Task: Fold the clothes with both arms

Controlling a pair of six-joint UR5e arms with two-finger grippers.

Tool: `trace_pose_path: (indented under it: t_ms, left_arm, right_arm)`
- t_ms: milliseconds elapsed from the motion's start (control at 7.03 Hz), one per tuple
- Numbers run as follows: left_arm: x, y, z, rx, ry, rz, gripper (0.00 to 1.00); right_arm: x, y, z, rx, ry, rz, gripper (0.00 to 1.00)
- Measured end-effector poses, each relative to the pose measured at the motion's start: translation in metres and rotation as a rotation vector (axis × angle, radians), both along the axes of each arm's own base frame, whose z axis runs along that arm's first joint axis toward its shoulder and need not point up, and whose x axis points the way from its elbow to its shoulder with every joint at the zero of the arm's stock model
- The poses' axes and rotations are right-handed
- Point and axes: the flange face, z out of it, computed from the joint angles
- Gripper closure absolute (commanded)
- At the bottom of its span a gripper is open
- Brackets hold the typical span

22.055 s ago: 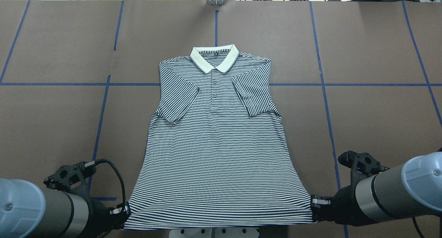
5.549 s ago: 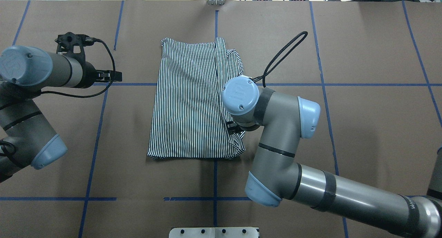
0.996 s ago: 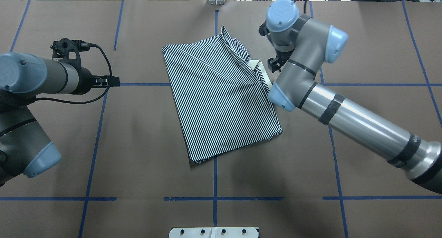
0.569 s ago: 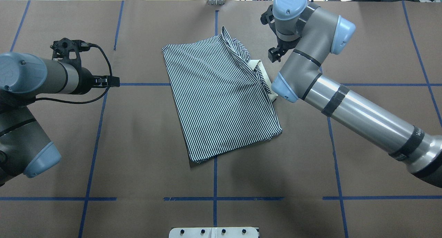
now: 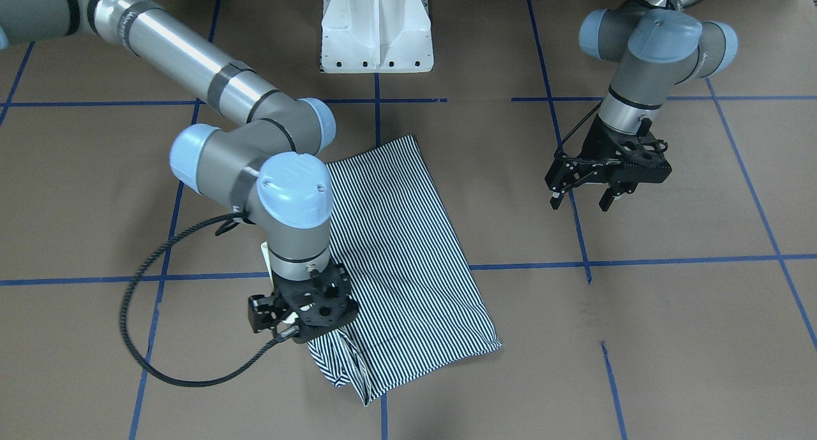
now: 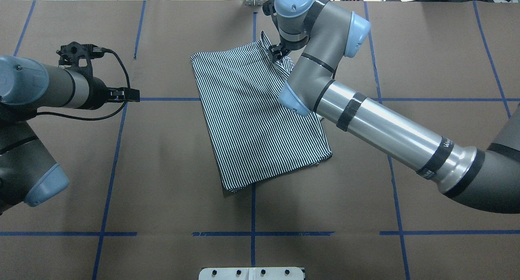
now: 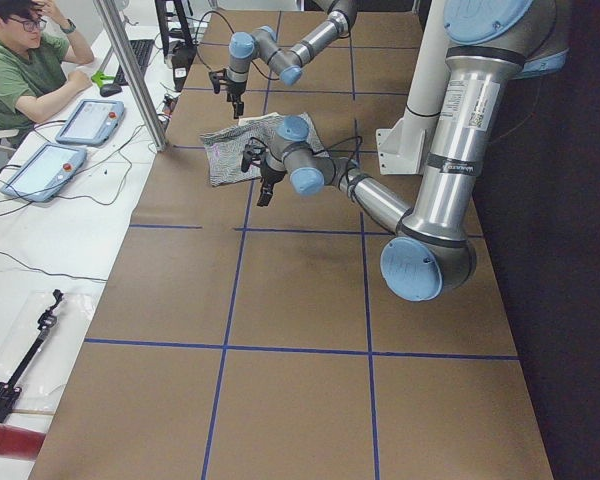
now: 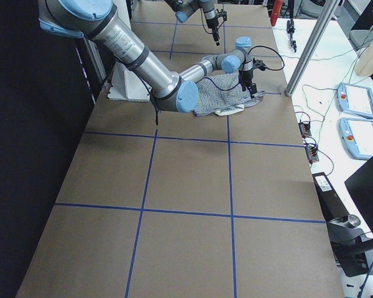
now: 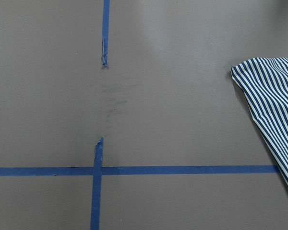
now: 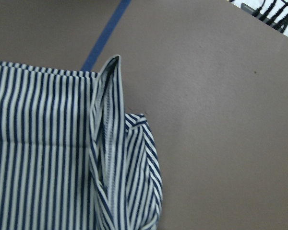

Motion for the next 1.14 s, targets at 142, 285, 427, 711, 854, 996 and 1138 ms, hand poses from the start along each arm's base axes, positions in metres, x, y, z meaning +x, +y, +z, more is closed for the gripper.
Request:
trace_pose_path:
  t_ms: [142, 285, 427, 711, 854, 996, 1138]
  left_arm:
    - [-0.002, -0.001, 0.000, -0.002, 0.000, -0.001, 0.00]
    - [-0.003, -0.002, 0.001, -0.003, 0.000, -0.003, 0.00]
    - [-0.004, -0.003, 0.001, -0.005, -0.001, -0.005, 0.00]
    - [-0.005, -0.003, 0.003, -0.010, -0.006, -0.007, 0.00]
    - [-0.005, -0.003, 0.004, -0.012, -0.008, -0.007, 0.00]
    - [-0.005, -0.003, 0.004, -0.013, -0.008, -0.007, 0.00]
    - [-0.005, -0.003, 0.004, -0.012, -0.007, -0.006, 0.00]
  right_arm:
    - [-0.021, -0.001, -0.008, 0.024, -0.005, 0.011, 0.00]
    - [-0.040, -0.002, -0.009, 0.048, -0.002, 0.022, 0.00]
    - [-0.052, -0.003, -0.002, 0.064, 0.003, 0.030, 0.00]
    - [-0.064, -0.005, 0.018, 0.088, 0.018, 0.047, 0.00]
    - [-0.066, -0.008, 0.028, 0.094, 0.028, 0.056, 0.00]
    - [-0.065, -0.010, 0.035, 0.096, 0.038, 0.064, 0.00]
    - [-0.057, -0.019, 0.043, 0.095, 0.051, 0.081, 0.00]
